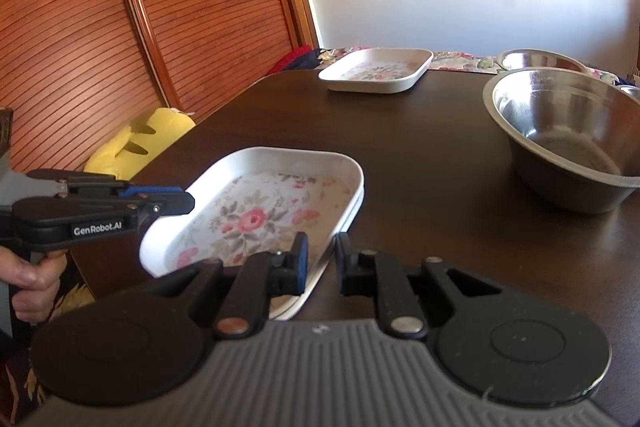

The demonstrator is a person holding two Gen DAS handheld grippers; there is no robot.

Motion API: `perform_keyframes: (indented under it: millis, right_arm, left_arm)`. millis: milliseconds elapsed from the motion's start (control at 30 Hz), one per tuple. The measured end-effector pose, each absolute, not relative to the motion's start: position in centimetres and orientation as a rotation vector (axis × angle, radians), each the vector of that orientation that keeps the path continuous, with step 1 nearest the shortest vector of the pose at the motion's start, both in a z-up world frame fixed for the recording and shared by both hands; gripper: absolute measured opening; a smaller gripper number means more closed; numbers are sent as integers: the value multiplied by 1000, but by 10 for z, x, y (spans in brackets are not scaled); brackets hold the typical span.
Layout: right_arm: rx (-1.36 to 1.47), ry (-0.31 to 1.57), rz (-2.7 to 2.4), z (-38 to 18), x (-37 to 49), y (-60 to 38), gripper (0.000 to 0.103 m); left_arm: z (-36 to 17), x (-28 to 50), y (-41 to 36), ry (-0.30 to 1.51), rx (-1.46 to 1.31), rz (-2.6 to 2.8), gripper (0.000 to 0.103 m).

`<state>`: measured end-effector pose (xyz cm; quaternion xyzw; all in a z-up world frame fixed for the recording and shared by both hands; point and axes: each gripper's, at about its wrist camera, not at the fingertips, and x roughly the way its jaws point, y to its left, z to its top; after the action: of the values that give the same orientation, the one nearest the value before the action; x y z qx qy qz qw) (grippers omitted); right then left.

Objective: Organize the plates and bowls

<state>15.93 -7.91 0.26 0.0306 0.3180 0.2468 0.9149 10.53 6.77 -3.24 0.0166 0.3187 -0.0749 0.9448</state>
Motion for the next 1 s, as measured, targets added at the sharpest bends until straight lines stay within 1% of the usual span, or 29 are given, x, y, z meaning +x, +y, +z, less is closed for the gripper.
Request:
perform_keyframes:
  millis: [533,633,700,767,833,1000]
  right_arm:
    - [43,516,449,14,171,-93,17]
    - [33,499,436,12,176,-95,17]
    - [3,486,424,10,178,-94,17]
    - [-18,472,421,7,180,-92,17]
    - [-4,477,431,5,184,-94,17]
    - [-1,474,430,2,188,-95,17]
  left_arm:
    - [-23,117,76,625,17,-125,14]
    - [-22,121,79,624,8,-112,18]
    - [-22,125,81,625,3,-104,24]
    - [-22,128,82,627,-4,-101,27]
    - [-23,132,82,631,-10,-99,28]
    - [-24,139,83,632,-10,-92,41]
